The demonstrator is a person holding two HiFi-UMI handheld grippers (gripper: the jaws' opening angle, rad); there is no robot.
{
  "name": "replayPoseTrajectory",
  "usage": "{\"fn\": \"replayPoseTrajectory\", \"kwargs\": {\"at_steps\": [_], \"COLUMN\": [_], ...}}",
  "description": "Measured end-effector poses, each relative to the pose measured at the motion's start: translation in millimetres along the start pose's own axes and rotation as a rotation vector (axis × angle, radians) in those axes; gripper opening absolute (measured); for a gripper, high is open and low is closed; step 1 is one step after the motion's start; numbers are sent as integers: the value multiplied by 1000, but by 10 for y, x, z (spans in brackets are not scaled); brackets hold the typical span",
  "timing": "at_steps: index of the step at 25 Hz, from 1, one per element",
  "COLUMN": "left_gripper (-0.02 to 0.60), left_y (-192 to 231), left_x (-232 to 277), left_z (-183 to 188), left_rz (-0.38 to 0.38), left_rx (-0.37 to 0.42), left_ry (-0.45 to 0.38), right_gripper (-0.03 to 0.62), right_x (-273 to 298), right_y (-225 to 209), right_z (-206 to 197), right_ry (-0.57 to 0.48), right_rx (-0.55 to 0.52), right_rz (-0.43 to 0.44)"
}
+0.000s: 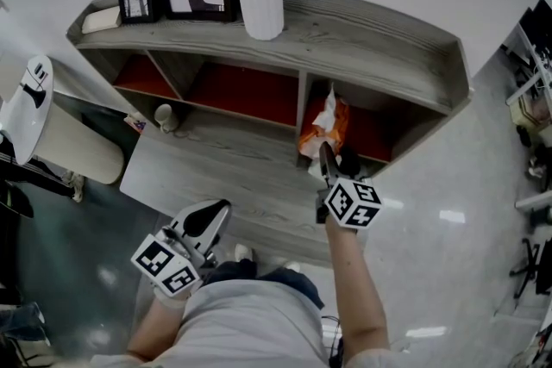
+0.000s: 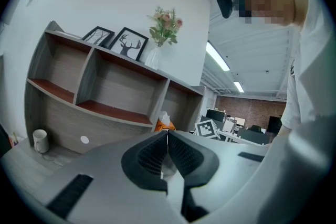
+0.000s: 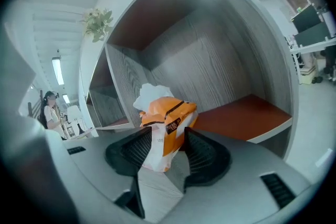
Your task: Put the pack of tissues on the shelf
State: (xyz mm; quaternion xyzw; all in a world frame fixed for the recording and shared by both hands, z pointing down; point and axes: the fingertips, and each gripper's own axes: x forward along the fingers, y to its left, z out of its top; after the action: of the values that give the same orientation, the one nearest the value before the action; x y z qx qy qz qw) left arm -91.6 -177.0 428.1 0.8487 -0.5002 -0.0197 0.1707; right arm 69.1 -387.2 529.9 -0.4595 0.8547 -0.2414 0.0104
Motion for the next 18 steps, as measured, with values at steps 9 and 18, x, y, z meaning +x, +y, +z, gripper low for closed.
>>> {"fn": "replayPoseTrajectory", "kwargs": {"at_steps": [9,18], "left_gripper": [17,17], "left_y": [-51,-189], "left_x": [125,432], "left_z": [72,142], "left_rz": [-71,-215], "left_rx": [12,32], "left_ry": [14,41], "right_gripper": [193,81], "right_x": [-372,-1045], "right_y": [6,209], "right_z": [323,615], "right_ry": [-83,-144], "right_rx": [12,-10], "right_rz": [-44,-59]}}
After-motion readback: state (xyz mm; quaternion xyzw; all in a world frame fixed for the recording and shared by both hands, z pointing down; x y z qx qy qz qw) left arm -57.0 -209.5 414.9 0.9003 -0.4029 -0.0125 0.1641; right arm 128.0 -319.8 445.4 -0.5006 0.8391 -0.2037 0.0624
